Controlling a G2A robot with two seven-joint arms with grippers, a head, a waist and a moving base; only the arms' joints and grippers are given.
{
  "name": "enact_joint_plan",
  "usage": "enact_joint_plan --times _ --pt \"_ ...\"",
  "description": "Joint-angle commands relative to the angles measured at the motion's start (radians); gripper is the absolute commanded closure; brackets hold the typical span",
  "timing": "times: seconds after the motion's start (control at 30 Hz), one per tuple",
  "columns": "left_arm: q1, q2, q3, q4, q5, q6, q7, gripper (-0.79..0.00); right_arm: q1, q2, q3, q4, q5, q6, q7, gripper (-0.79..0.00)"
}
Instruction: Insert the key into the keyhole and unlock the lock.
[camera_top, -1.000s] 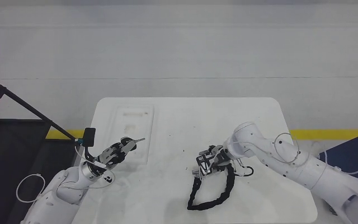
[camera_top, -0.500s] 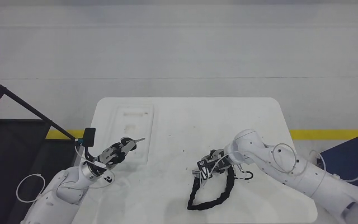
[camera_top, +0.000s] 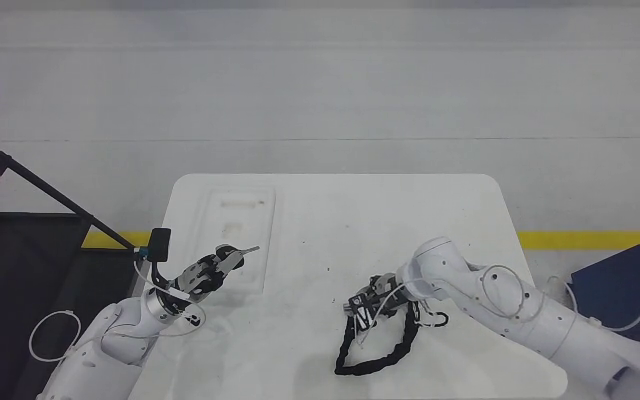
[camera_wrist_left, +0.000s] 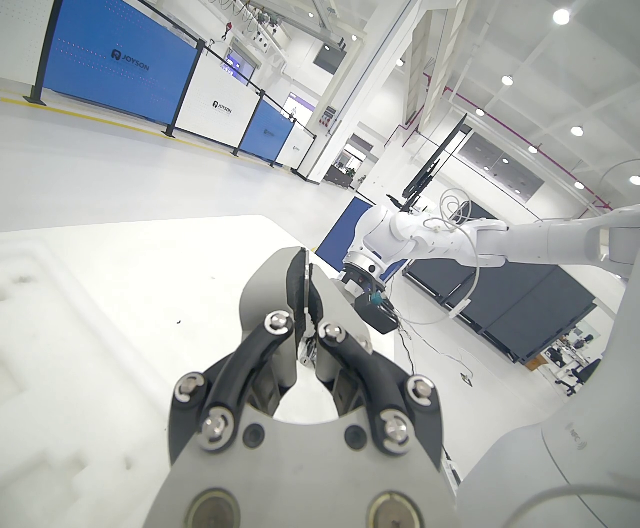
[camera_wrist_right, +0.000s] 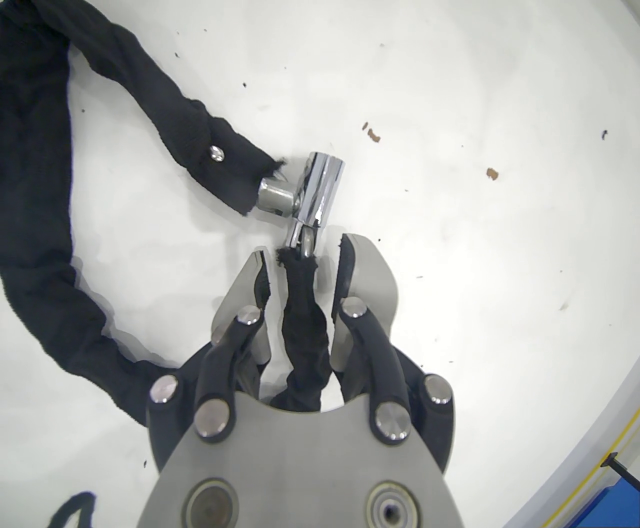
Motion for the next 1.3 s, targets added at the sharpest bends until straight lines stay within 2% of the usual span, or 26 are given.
enact_joint_plan --times 0.0,0.3,0.37,0.4,0.47,0.6,0.67,0.93,1.1,1.27 --pt "0.0 0.0 0.0 0.0 0.0 0.0 0.0 0.0 -0.003 -0.005 0.003 0.004 -0.004 -0.001 -0.001 -0.274" --pt "0.0 0.0 0.0 0.0 0.0 0.0 0.0 0.0 -0.021 -0.026 0.017 0.022 -0.032 -0.005 -0.009 -0.252" --pt "0.0 0.0 0.0 0.0 0.0 0.0 0.0 0.0 -0.024 -0.03 0.021 0.029 -0.037 -0.003 -0.015 -0.185" --pt "0.0 0.0 0.0 0.0 0.0 0.0 0.0 0.0 -0.026 -0.032 0.023 0.032 -0.04 -0.002 -0.019 -0.12" --pt "0.0 0.0 0.0 0.0 0.0 0.0 0.0 0.0 -0.03 -0.036 0.027 0.037 -0.05 -0.002 -0.024 -0.068" --pt "0.0 0.0 0.0 0.0 0.0 0.0 0.0 0.0 -0.036 -0.039 0.038 0.048 -0.069 -0.001 -0.031 -0.077" --pt "0.0 0.0 0.0 0.0 0.0 0.0 0.0 0.0 -0.039 -0.038 0.047 0.048 -0.08 0.0 -0.031 0.0" --pt "0.0 0.0 0.0 0.0 0.0 0.0 0.0 0.0 -0.051 0.0 0.135 -0.036 -0.129 0.021 -0.053 0.0" --pt "0.0 0.0 0.0 0.0 0.0 0.0 0.0 0.0 -0.095 0.041 0.2 -0.11 -0.185 0.04 -0.092 0.0" --pt "0.0 0.0 0.0 0.0 0.0 0.0 0.0 0.0 -0.141 0.065 0.233 -0.135 -0.244 0.052 -0.072 0.0"
